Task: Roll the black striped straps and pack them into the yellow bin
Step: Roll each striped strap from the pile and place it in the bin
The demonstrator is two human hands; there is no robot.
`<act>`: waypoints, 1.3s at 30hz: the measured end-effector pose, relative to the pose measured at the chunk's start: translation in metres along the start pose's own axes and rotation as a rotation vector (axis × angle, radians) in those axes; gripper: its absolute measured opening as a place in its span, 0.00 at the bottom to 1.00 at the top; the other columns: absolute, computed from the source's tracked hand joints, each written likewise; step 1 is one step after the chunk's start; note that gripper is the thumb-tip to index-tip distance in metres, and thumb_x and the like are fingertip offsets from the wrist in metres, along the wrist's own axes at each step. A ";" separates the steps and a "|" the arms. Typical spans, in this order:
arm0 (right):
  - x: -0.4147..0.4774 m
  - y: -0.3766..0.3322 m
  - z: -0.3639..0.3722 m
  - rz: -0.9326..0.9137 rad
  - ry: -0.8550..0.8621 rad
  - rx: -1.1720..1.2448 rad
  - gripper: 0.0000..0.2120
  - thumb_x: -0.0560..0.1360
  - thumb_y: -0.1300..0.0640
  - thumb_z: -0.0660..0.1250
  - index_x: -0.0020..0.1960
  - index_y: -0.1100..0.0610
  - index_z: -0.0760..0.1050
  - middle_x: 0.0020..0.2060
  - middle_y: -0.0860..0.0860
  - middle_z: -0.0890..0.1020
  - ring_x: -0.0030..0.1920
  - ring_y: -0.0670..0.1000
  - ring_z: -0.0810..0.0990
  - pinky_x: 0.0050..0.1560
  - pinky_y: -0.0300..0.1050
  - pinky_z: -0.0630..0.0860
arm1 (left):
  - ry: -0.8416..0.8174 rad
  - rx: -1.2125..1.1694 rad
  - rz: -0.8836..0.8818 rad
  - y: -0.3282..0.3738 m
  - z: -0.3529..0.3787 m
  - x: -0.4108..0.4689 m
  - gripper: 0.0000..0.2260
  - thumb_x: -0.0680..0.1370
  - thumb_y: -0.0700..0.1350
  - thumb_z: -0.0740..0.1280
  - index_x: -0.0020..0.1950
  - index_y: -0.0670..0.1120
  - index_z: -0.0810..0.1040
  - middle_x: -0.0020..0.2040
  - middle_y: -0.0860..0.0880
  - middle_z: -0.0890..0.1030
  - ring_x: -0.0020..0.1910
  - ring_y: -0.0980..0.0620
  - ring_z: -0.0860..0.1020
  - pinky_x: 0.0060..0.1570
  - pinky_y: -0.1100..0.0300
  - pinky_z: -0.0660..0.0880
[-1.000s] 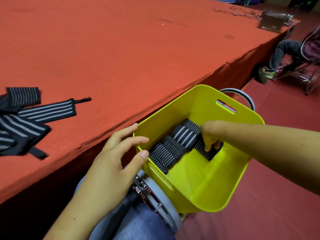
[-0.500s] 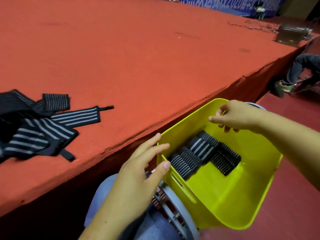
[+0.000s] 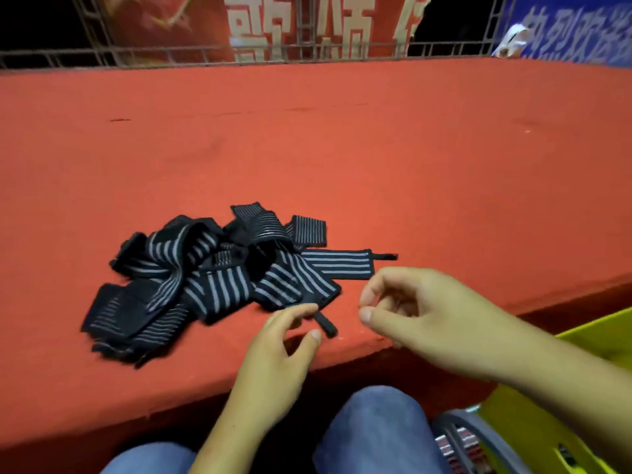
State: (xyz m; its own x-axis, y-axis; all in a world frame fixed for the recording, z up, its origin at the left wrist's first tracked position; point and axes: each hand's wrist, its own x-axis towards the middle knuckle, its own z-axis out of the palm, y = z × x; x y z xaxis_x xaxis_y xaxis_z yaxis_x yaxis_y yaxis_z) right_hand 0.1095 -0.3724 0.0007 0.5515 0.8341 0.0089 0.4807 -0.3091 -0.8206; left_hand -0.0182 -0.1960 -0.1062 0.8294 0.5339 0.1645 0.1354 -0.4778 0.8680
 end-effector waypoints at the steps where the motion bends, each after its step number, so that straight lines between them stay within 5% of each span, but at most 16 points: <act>1: 0.015 -0.002 0.014 -0.011 -0.017 -0.017 0.03 0.78 0.54 0.73 0.46 0.51 0.80 0.32 0.44 0.81 0.33 0.43 0.77 0.36 0.40 0.74 | 0.037 -0.018 -0.034 -0.012 -0.012 0.004 0.14 0.79 0.42 0.72 0.62 0.57 0.80 0.60 0.61 0.81 0.60 0.67 0.77 0.58 0.75 0.70; 5: 0.073 0.016 0.064 0.058 0.058 -0.175 0.05 0.76 0.52 0.74 0.50 0.48 0.80 0.38 0.42 0.83 0.35 0.38 0.78 0.41 0.33 0.71 | 0.150 -0.124 -0.173 -0.044 -0.035 0.022 0.17 0.78 0.39 0.73 0.65 0.52 0.78 0.62 0.55 0.81 0.58 0.62 0.80 0.52 0.77 0.71; 11: 0.130 0.051 0.100 0.125 0.203 -0.245 0.20 0.75 0.52 0.76 0.65 0.51 0.79 0.62 0.47 0.82 0.64 0.47 0.79 0.59 0.32 0.67 | 0.152 -0.244 -0.284 -0.066 -0.042 0.034 0.25 0.79 0.40 0.71 0.73 0.53 0.69 0.62 0.57 0.80 0.52 0.64 0.82 0.63 0.57 0.78; 15: 0.146 0.042 0.116 0.015 0.245 -0.295 0.17 0.75 0.52 0.75 0.63 0.49 0.79 0.59 0.46 0.82 0.63 0.48 0.78 0.59 0.33 0.65 | 0.111 -0.362 -0.254 -0.064 -0.047 0.027 0.20 0.80 0.35 0.69 0.69 0.52 0.75 0.59 0.54 0.84 0.50 0.59 0.83 0.57 0.61 0.79; 18: 0.154 0.029 0.121 -0.105 0.278 -0.343 0.15 0.75 0.52 0.74 0.60 0.46 0.79 0.56 0.44 0.78 0.61 0.48 0.75 0.64 0.43 0.69 | 0.339 -0.204 -0.155 -0.062 -0.066 0.017 0.19 0.78 0.35 0.72 0.60 0.58 0.80 0.53 0.55 0.85 0.44 0.60 0.82 0.45 0.68 0.77; 20: 0.162 0.021 0.126 -0.162 0.230 -0.326 0.14 0.75 0.53 0.74 0.59 0.46 0.80 0.55 0.44 0.79 0.57 0.45 0.76 0.62 0.34 0.69 | 0.463 -0.060 -0.146 -0.067 -0.083 0.022 0.18 0.76 0.41 0.74 0.62 0.58 0.79 0.56 0.58 0.82 0.45 0.60 0.82 0.47 0.67 0.77; 22: 0.170 0.017 0.132 -0.154 0.175 -0.314 0.13 0.75 0.54 0.74 0.59 0.47 0.81 0.54 0.44 0.80 0.54 0.42 0.77 0.57 0.25 0.67 | 0.407 0.032 -0.234 -0.070 -0.091 0.030 0.24 0.75 0.48 0.76 0.70 0.55 0.75 0.59 0.60 0.80 0.44 0.63 0.82 0.52 0.64 0.76; 26: 0.173 0.021 0.144 -0.120 0.259 -0.315 0.14 0.73 0.57 0.75 0.58 0.48 0.80 0.55 0.45 0.77 0.60 0.50 0.76 0.64 0.39 0.68 | 0.291 0.019 -0.324 -0.072 -0.083 0.042 0.33 0.74 0.52 0.77 0.75 0.50 0.70 0.44 0.60 0.83 0.37 0.63 0.80 0.49 0.63 0.75; 28: 0.169 0.022 0.145 -0.129 0.255 -0.300 0.15 0.74 0.57 0.75 0.58 0.46 0.79 0.56 0.44 0.77 0.61 0.48 0.75 0.64 0.37 0.66 | 0.264 -0.020 -0.312 -0.073 -0.082 0.040 0.23 0.73 0.51 0.77 0.67 0.53 0.76 0.37 0.62 0.82 0.32 0.63 0.77 0.43 0.63 0.73; 30: 0.163 0.022 0.141 -0.137 0.266 -0.271 0.15 0.74 0.56 0.75 0.56 0.42 0.79 0.54 0.41 0.77 0.57 0.41 0.76 0.61 0.34 0.68 | 0.238 -0.007 -0.257 -0.073 -0.084 0.034 0.08 0.75 0.47 0.77 0.47 0.55 0.79 0.32 0.64 0.78 0.28 0.62 0.72 0.36 0.65 0.68; 31: 0.158 0.021 0.139 -0.128 0.269 -0.249 0.15 0.74 0.56 0.75 0.55 0.40 0.78 0.53 0.40 0.78 0.53 0.38 0.76 0.57 0.30 0.68 | 0.231 -0.010 -0.218 -0.074 -0.086 0.030 0.08 0.75 0.44 0.76 0.42 0.55 0.79 0.31 0.63 0.77 0.28 0.61 0.71 0.35 0.67 0.67; 34: 0.141 0.012 0.136 -0.124 0.170 -0.129 0.18 0.71 0.56 0.74 0.55 0.38 0.79 0.54 0.40 0.80 0.51 0.39 0.79 0.52 0.27 0.69 | 0.228 -0.162 -0.111 -0.074 -0.092 0.018 0.15 0.74 0.36 0.76 0.47 0.59 0.86 0.41 0.53 0.81 0.34 0.56 0.74 0.39 0.63 0.73; 39: 0.120 0.000 0.145 -0.178 -0.056 -0.030 0.12 0.69 0.61 0.72 0.44 0.43 0.82 0.65 0.35 0.78 0.69 0.32 0.72 0.69 0.35 0.68 | 0.148 -0.133 -0.011 -0.075 -0.098 0.005 0.17 0.73 0.36 0.75 0.50 0.60 0.87 0.46 0.56 0.80 0.45 0.55 0.80 0.46 0.70 0.71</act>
State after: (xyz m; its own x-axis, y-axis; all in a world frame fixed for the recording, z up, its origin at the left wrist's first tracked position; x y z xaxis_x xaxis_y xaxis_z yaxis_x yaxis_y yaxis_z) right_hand 0.0771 -0.2056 -0.0817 0.4178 0.9006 0.1197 0.5877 -0.1674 -0.7915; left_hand -0.0775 -0.0891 -0.1243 0.7379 0.6404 0.2131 0.0634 -0.3801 0.9227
